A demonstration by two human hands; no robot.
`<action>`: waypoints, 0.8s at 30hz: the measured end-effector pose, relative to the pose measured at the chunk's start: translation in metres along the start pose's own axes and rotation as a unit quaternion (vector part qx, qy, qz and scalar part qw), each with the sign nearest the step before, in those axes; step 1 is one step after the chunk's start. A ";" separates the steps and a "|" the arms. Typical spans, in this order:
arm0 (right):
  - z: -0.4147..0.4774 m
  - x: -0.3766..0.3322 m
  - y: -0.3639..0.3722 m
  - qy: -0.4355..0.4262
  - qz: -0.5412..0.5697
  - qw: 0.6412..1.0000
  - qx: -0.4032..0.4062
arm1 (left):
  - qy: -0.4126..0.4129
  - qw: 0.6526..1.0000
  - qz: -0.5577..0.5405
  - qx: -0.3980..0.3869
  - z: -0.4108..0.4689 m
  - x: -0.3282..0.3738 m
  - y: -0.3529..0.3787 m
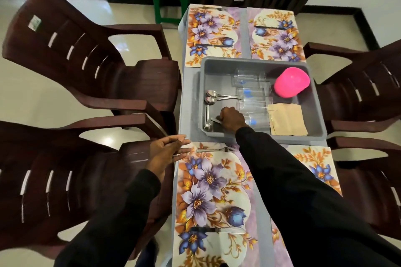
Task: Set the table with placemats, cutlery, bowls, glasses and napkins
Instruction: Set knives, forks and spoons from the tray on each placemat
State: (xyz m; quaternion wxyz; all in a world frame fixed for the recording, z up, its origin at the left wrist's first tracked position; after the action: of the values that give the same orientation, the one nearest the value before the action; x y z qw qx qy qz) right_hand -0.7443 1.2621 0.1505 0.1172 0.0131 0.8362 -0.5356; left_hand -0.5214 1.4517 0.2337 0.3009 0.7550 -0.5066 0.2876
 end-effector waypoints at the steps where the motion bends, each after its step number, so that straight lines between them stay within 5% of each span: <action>1: 0.001 0.000 0.002 -0.008 0.004 1.000 -0.003 | -0.001 1.000 0.001 -0.001 0.002 0.000 0.003; 7: 0.005 0.005 0.005 -0.043 0.077 0.996 -0.011 | -0.008 1.000 0.000 -0.008 0.011 0.000 0.021; 12: -0.007 0.024 -0.047 0.019 0.287 0.950 0.120 | -0.021 0.999 -0.033 -0.018 0.017 0.001 0.035; 14: -0.025 0.035 -0.064 0.046 0.388 0.907 0.157 | -0.030 0.998 -0.055 -0.024 0.020 0.001 0.044; 19: -0.082 0.034 -0.068 0.104 0.673 0.722 0.123 | -0.033 0.990 -0.132 -0.046 0.030 0.001 0.074; 24: -0.125 -0.003 -0.040 0.127 0.734 0.667 -0.001 | -0.004 0.976 -0.213 -0.044 0.036 0.010 0.096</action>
State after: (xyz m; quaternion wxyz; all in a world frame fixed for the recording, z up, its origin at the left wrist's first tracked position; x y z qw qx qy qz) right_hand -0.7706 1.3579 0.2369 0.3652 0.6901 0.5638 -0.2692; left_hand -0.6036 1.3896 0.2338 0.3864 0.8328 -0.3473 0.1908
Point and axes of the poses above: each hand's wrist, its own z-axis towards the middle knuckle, its own y-axis out of the palm, x = y × z, the point moved 8 cm from there along z, towards the middle knuckle, and after that the axes turned 2 degrees about -z, right-handed, at the moved point
